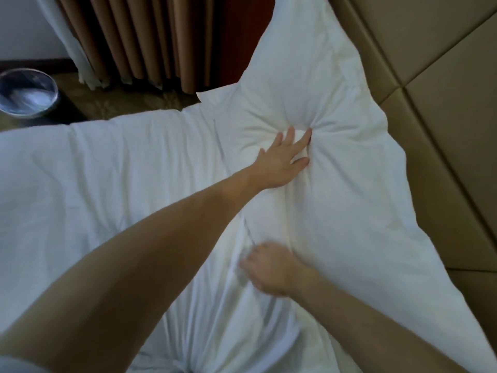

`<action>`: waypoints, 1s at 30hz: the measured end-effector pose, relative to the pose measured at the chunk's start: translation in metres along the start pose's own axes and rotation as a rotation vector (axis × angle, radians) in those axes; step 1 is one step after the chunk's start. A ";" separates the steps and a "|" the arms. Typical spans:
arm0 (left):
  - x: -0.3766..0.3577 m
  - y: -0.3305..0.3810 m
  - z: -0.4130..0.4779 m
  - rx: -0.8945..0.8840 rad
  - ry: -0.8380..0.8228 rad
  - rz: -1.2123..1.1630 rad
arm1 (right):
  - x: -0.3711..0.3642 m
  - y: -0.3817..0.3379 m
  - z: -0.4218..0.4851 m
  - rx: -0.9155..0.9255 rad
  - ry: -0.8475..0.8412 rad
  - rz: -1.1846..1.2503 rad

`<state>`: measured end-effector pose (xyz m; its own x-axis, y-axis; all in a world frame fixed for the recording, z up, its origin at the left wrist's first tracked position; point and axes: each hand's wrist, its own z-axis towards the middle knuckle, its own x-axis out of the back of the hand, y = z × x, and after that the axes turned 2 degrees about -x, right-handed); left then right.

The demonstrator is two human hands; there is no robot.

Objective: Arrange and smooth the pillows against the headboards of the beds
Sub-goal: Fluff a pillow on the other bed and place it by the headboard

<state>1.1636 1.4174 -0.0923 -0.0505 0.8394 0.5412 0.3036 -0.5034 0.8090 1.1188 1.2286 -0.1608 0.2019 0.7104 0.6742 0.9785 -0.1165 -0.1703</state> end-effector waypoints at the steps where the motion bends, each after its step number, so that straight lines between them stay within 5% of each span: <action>1: 0.009 0.000 0.000 0.003 -0.012 -0.009 | 0.022 0.007 0.014 0.032 0.116 -0.129; 4: 0.043 0.002 0.000 0.024 0.066 -0.069 | 0.101 0.043 0.019 -0.165 0.409 -0.388; 13: 0.072 0.019 0.012 -0.001 0.297 -0.057 | 0.150 0.114 -0.080 -0.780 0.911 -0.127; 18: 0.070 0.031 0.010 -0.024 0.070 0.047 | 0.155 0.117 -0.070 -0.790 0.978 0.108; 21: 0.061 0.021 0.007 0.008 0.225 -0.073 | 0.157 0.119 -0.061 -0.790 0.992 0.281; 25: 0.014 -0.024 -0.011 0.493 0.459 -0.524 | 0.163 0.118 -0.058 -0.837 0.934 0.405; 30: -0.037 -0.075 -0.037 0.834 0.205 -0.881 | 0.173 0.128 -0.055 -0.888 0.894 0.473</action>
<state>1.1075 1.4167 -0.1642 -0.6713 0.7406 -0.0290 0.6014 0.5671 0.5627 1.2814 1.2988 -0.0266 0.1507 -0.1766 0.9727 0.4353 -0.8716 -0.2256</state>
